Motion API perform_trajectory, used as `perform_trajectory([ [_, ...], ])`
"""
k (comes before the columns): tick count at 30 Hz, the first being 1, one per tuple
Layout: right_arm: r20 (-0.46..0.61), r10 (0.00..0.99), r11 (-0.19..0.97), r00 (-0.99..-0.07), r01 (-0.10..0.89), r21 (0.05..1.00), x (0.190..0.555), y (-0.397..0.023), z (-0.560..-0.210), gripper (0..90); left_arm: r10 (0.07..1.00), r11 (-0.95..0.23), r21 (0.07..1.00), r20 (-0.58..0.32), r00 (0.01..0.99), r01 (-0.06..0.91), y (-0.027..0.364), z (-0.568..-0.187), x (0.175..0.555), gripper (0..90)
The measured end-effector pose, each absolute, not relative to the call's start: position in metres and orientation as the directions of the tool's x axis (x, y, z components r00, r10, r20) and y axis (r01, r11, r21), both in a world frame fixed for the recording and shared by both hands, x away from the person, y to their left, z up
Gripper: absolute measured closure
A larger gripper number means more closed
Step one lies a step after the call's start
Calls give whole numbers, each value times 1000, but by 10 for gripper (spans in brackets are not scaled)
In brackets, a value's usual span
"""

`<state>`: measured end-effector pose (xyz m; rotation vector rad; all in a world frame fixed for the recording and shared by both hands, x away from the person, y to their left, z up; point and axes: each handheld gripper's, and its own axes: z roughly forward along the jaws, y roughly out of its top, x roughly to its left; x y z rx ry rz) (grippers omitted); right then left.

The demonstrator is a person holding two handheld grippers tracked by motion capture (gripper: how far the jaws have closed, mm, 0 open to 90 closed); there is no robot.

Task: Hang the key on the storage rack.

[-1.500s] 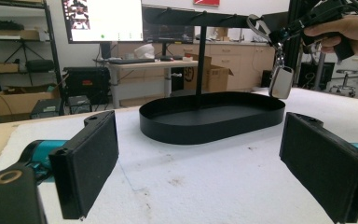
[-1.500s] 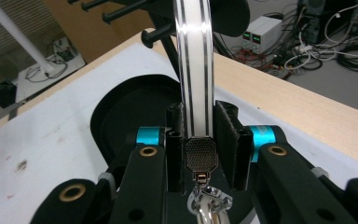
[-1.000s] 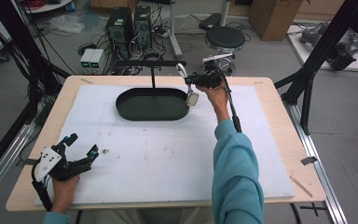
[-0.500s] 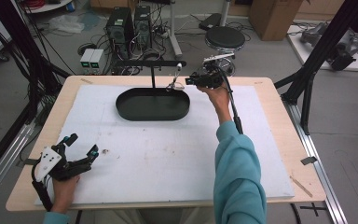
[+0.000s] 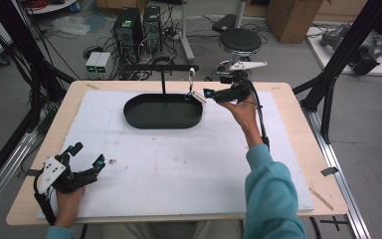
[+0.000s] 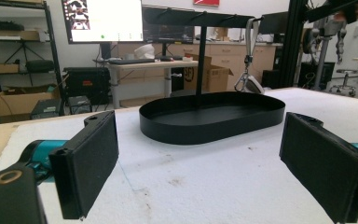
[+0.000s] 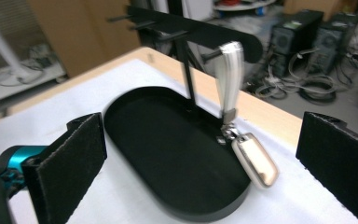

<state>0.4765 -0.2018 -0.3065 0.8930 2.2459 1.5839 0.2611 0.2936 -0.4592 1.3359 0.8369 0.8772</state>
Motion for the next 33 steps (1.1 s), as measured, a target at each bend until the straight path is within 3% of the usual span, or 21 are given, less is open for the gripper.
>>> perform_trajectory([
  [7, 68, 612, 191, -788, 231, 954, 418, -241, -325, 7, 896, 34, 998, -9, 444, -50, 294, -459, 261, 120],
  [16, -44, 698, 94, -715, 31, 995, 348, -287, -370, 7, 896, 30, 998, -3, 444, -53, 293, -459, 261, 120],
  [23, 12, 747, 47, -664, 71, 996, 322, -306, -417, 7, 896, 28, 998, -1, 445, -53, 293, -459, 261, 120],
  [33, 11, 768, 22, -640, 42, 999, 310, -313, -450, 7, 895, 27, 998, 0, 446, -54, 293, -459, 261, 120],
])
